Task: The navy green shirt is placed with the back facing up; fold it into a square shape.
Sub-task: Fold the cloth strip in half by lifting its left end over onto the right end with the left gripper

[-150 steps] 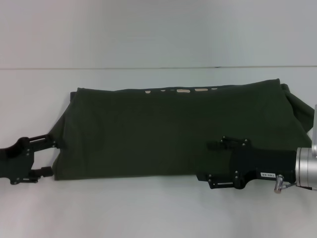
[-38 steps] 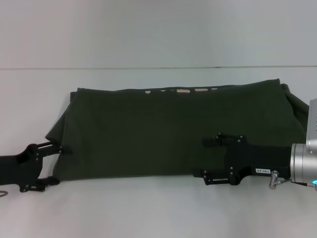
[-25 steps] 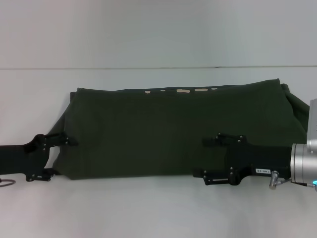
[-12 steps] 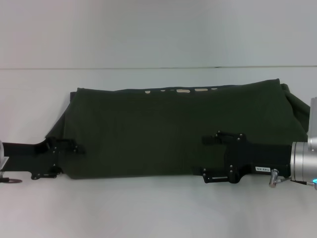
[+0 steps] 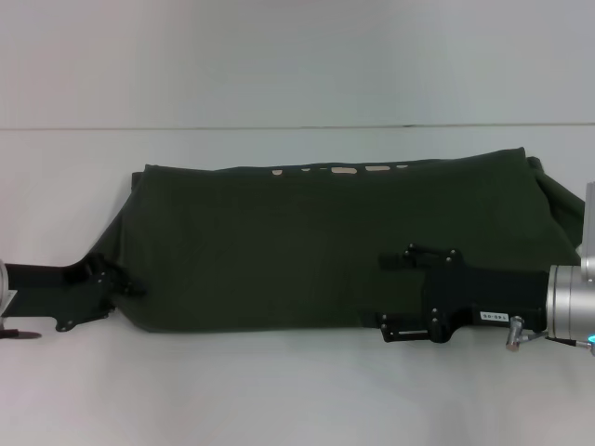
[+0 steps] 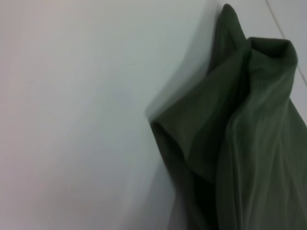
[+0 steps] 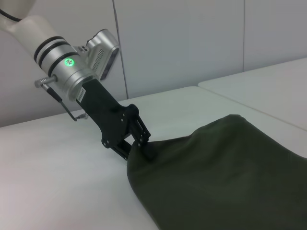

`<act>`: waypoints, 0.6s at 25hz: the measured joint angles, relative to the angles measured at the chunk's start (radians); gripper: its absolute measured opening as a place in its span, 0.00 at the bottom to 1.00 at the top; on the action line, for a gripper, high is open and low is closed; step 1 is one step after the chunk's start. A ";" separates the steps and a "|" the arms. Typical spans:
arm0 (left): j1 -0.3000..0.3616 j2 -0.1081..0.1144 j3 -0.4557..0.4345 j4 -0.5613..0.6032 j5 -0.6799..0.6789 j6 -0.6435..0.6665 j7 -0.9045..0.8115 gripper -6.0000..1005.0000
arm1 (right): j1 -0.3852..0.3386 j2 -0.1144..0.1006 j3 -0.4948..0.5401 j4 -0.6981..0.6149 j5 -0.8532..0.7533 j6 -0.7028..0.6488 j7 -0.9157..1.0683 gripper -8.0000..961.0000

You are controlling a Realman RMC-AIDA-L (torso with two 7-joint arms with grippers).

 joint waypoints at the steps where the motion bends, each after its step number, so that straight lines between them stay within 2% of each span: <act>1: 0.000 -0.001 0.000 0.000 -0.001 -0.003 0.001 0.44 | 0.000 0.000 0.000 0.000 0.000 0.000 0.000 0.97; 4: 0.003 -0.001 0.000 0.000 -0.005 -0.011 0.008 0.36 | 0.001 0.000 0.001 -0.001 0.000 0.000 0.000 0.97; 9: 0.000 -0.004 -0.002 -0.005 -0.007 -0.011 0.041 0.13 | 0.001 0.000 0.001 0.000 0.000 0.000 0.000 0.97; 15: 0.017 -0.009 -0.013 0.003 -0.034 -0.011 0.081 0.04 | 0.000 -0.001 0.000 0.001 0.012 0.000 0.000 0.97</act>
